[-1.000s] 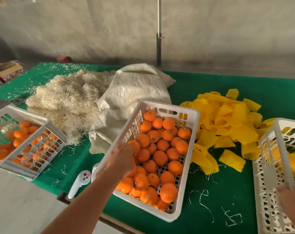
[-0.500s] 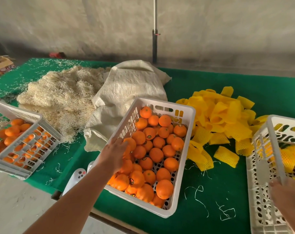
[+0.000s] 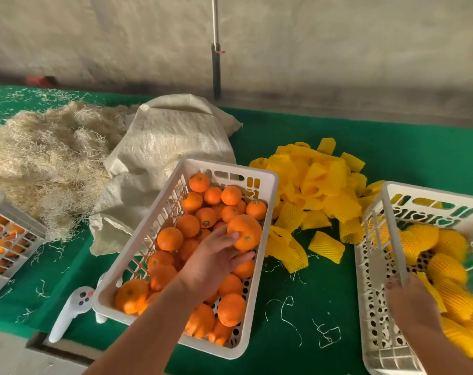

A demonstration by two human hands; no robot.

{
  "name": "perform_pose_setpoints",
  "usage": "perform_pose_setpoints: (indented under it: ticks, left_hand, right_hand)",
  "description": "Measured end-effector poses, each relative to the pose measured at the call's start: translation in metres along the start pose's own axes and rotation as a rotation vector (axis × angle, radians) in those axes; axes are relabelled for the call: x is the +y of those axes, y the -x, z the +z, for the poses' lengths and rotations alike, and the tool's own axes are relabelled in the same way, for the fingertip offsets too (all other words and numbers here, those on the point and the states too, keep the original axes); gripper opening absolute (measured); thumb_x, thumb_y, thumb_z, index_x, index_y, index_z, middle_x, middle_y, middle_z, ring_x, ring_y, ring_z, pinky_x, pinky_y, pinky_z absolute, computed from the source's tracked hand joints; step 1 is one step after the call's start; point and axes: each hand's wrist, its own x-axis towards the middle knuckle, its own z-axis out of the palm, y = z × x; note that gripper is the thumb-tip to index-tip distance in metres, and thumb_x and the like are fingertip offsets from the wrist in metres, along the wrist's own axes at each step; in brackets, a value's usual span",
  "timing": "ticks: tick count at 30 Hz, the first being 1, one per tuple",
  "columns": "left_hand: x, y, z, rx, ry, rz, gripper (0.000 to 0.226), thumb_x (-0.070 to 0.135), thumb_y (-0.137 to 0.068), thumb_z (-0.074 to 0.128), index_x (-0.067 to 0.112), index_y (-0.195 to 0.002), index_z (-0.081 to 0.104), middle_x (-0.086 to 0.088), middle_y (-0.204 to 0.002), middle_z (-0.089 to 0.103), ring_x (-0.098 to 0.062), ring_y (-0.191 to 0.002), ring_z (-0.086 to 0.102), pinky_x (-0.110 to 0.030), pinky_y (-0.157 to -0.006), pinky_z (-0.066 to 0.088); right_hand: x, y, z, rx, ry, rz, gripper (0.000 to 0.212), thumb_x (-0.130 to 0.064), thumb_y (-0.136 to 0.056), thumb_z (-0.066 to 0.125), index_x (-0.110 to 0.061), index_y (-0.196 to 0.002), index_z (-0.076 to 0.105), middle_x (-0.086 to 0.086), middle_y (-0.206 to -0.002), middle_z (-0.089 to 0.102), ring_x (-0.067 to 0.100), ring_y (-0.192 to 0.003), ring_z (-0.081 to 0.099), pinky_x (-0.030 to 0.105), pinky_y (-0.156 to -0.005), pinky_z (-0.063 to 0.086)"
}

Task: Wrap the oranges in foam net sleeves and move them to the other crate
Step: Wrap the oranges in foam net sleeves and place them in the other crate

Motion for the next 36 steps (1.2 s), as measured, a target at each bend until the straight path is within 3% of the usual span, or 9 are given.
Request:
perform_pose_setpoints:
  ticks: [3,8,14,21,25,28,31,36]
  left_hand:
    - [-0.015,-0.010,0.015,0.017,0.172,-0.087,0.059,0.029,-0.095,0.063,0.008,-0.148,0.048,-0.026,-0.149,0.052,-0.043,-0.134,0.053,-0.042,-0.099,0.057]
    - [-0.021,-0.027,0.027,0.039,0.201,-0.149,0.067,0.030,-0.087,0.072,0.011,-0.147,0.048,-0.024,-0.139,0.062,-0.041,-0.120,0.063,-0.039,-0.085,0.062]
    - [-0.025,-0.044,0.033,0.048,0.271,-0.221,0.070,0.035,-0.083,0.079,0.017,-0.145,0.053,-0.022,-0.137,0.063,-0.041,-0.116,0.067,-0.039,-0.074,0.064]
    - [-0.024,-0.062,0.039,0.063,0.224,-0.221,0.061,0.044,-0.088,0.071,0.017,-0.139,0.051,-0.026,-0.116,0.068,-0.032,-0.083,0.068,-0.033,-0.059,0.057]
    - [-0.025,-0.072,0.042,0.149,-0.175,-0.021,0.066,0.053,-0.078,0.075,0.023,-0.134,0.055,-0.021,-0.119,0.065,-0.033,-0.080,0.070,-0.037,-0.058,0.058]
    - [-0.037,-0.072,0.042,0.168,-0.599,0.174,0.058,0.065,-0.078,0.070,0.044,-0.128,0.052,-0.002,-0.121,0.059,-0.026,-0.079,0.074,-0.038,-0.057,0.062]
    - [-0.054,-0.070,0.042,0.172,-0.922,0.291,0.059,0.080,-0.080,0.062,0.055,-0.129,0.042,0.028,-0.113,0.053,-0.008,-0.079,0.072,-0.027,-0.055,0.060]
    - [-0.066,-0.075,0.044,0.170,-1.283,0.396,0.065,0.083,-0.081,0.057,0.056,-0.135,0.030,0.046,-0.116,0.040,0.005,-0.081,0.059,-0.012,-0.060,0.046]
  right_hand:
    - [0.003,-0.002,0.001,0.002,0.004,-0.013,0.014,-0.026,-0.108,0.052,-0.012,-0.110,0.051,0.016,-0.083,0.060,0.033,-0.070,0.058,0.034,-0.057,0.042]
    - [0.004,-0.004,0.001,0.000,0.004,0.000,0.018,-0.028,-0.109,0.050,-0.012,-0.117,0.053,0.015,-0.084,0.060,0.033,-0.071,0.058,0.034,-0.057,0.041]
    - [0.002,-0.002,0.000,-0.024,-0.006,-0.004,0.015,-0.031,-0.109,0.048,-0.017,-0.114,0.052,0.019,-0.089,0.063,0.038,-0.077,0.062,0.048,-0.066,0.056]
    - [0.001,-0.004,0.000,-0.018,-0.007,-0.007,0.016,-0.030,-0.110,0.047,-0.016,-0.110,0.054,0.016,-0.086,0.063,0.035,-0.075,0.062,0.042,-0.063,0.054]
    - [0.003,-0.005,0.000,-0.020,0.001,0.008,0.015,-0.029,-0.109,0.048,-0.016,-0.114,0.055,0.016,-0.088,0.064,0.036,-0.075,0.062,0.040,-0.064,0.051]
    - [0.001,-0.003,0.000,-0.021,-0.002,0.015,0.013,-0.029,-0.109,0.048,-0.019,-0.114,0.054,0.015,-0.088,0.065,0.035,-0.076,0.063,0.043,-0.065,0.054]
    - [0.002,-0.004,0.001,-0.021,-0.013,0.019,0.011,-0.030,-0.110,0.048,-0.021,-0.111,0.053,0.012,-0.085,0.065,0.033,-0.073,0.063,0.041,-0.063,0.053]
    - [0.002,-0.005,0.003,-0.006,-0.030,0.024,0.008,-0.031,-0.109,0.049,-0.024,-0.111,0.054,0.011,-0.079,0.065,0.031,-0.067,0.064,0.037,-0.055,0.049]
